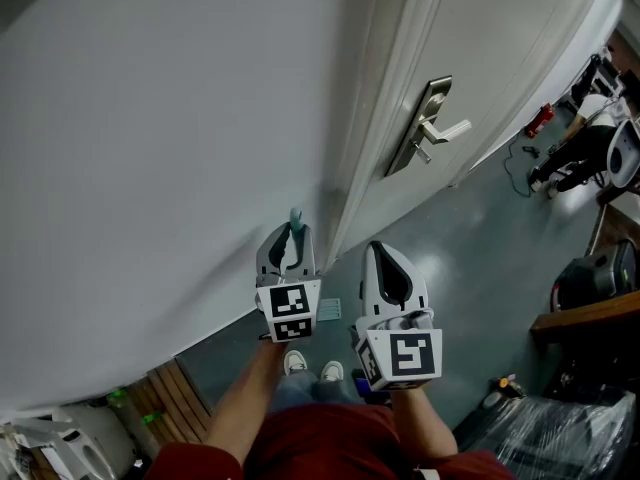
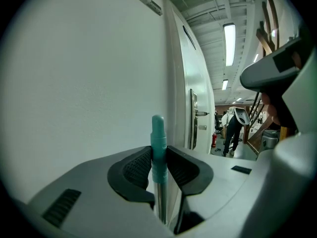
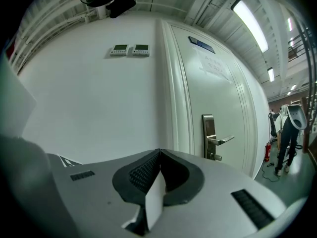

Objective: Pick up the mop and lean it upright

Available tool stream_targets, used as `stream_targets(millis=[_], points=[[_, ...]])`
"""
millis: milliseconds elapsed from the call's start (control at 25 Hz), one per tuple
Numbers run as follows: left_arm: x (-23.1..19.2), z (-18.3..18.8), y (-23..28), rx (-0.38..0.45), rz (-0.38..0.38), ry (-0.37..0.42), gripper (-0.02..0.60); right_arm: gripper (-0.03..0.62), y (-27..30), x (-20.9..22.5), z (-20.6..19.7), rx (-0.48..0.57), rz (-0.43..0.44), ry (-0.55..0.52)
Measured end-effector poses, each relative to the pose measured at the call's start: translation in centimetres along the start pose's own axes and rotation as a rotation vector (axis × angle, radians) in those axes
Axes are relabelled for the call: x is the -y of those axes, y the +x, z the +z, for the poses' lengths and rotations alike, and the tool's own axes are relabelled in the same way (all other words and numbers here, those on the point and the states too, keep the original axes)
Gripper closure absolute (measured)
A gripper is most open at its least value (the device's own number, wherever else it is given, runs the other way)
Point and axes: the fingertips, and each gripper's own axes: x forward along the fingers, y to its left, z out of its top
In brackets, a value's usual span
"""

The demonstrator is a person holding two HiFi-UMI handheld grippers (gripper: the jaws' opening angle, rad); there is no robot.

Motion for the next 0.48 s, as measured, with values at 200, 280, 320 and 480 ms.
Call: stream_targets(millis=[200, 280, 320, 480], points=[[0.1, -0.2, -1.3, 0.020, -0.004, 0.007, 0.471, 0.577, 0.0, -0.2, 0.0, 0.004, 0.005, -0.003], [0.2, -0.3, -1.8, 0.040, -0.005, 0.007, 0.471, 0.577, -0.1, -0.2, -0.2, 0.003, 0.006, -0.003], [0.2, -0.2, -2.2, 0.054, -0.004, 0.004, 0.471, 0.577, -0.2, -0.3, -0.2, 0.002, 0.006, -0.002], [0.2, -0.1, -3.8, 0.086, 0.000, -0.004, 0.471, 0.577, -0.6, -0.3, 0.1, 0.008, 0.006, -0.002]])
